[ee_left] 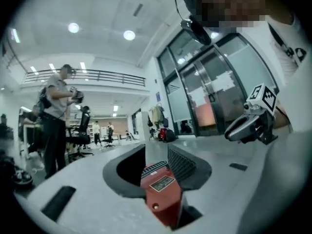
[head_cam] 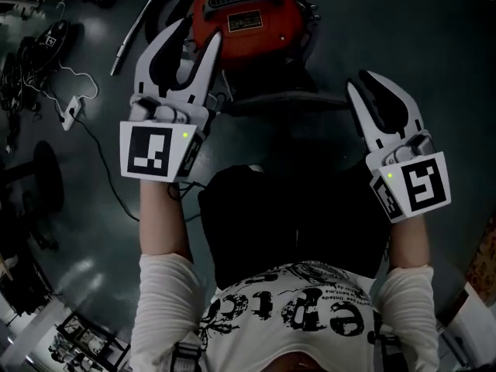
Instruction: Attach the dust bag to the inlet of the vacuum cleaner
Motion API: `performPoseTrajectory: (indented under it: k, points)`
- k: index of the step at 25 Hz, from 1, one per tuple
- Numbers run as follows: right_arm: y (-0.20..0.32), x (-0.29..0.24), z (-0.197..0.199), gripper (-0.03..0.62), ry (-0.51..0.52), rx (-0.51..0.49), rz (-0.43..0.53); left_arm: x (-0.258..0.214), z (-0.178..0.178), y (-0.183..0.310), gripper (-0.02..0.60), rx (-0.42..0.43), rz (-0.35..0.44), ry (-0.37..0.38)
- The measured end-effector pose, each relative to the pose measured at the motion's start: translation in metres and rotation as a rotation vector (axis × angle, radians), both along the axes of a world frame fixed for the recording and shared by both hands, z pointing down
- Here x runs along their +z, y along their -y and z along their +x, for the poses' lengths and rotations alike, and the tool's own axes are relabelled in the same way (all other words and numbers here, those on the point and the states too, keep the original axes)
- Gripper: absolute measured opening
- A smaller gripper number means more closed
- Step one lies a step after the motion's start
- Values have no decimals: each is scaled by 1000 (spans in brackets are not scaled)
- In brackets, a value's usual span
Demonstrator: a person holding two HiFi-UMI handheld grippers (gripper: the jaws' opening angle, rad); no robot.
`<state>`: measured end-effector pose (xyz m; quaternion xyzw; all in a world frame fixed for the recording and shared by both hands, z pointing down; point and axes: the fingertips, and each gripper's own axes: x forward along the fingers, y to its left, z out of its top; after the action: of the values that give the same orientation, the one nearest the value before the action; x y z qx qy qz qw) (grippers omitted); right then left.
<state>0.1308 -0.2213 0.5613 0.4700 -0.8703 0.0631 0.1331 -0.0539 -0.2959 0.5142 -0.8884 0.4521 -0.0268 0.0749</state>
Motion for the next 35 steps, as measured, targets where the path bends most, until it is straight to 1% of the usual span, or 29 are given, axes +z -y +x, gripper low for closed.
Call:
performPoseTrajectory:
  k: [1,3,4,5,6,8,10,11,12,14,15,16,18,19,21,24,26,31,33,35]
  points:
    - [2,-7,4,75,39,38,26,3,-11,-10,129,-65,-13,-54]
    - [3,-15,9,24,110,96,53,8,-30,-30,51,-178,-44,-163]
    - [3,-16,9,16,139,113,57,10,-36,-39,23,-216,-54,-199]
    - [3,-17,7,6,161,122,58,11,-41,-46,5,-244,-55,-213]
    - [2,-18,4,3,176,122,59,10,-43,-51,5,-264,-46,-205]
    - [3,-22,-3,2,196,117,67,4,-46,-55,5,-296,-13,-153]
    - [5,-32,-6,2,215,136,87,-2,-44,-53,5,-316,-18,-107]
    - [6,-40,-5,2,213,158,105,-6,-43,-51,5,-321,-37,-101]
    - [7,-51,-2,2,192,183,130,-12,-43,-51,5,-325,-62,-112]
    - [9,-80,4,2,120,222,184,-28,-46,-52,5,-334,-112,-152]
    - [8,-96,5,2,90,227,197,-38,-48,-53,5,-344,-139,-159]
    - [5,-111,6,2,71,222,197,-49,-48,-55,5,-358,-167,-150]
    - [-1,-141,4,2,59,200,166,-78,-45,-60,3,-383,-219,-123]
    - [-4,-156,3,2,63,190,143,-98,-42,-64,3,-386,-242,-127]
    - [-12,-193,1,2,79,173,103,-148,-37,-73,5,-367,-281,-174]
    - [-26,-256,-3,2,83,144,89,-228,-31,-88,5,-326,-313,-272]
    - [-37,-302,-3,2,82,131,90,-277,-29,-100,3,-323,-311,-289]
    - [-75,-420,9,2,98,132,94,-390,-18,-144,5,-352,-262,-244]
    - [-90,-456,18,2,109,144,98,-428,-11,-163,5,-351,-241,-239]
    - [-102,-482,26,2,100,157,114,-455,-4,-179,5,-327,-234,-245]
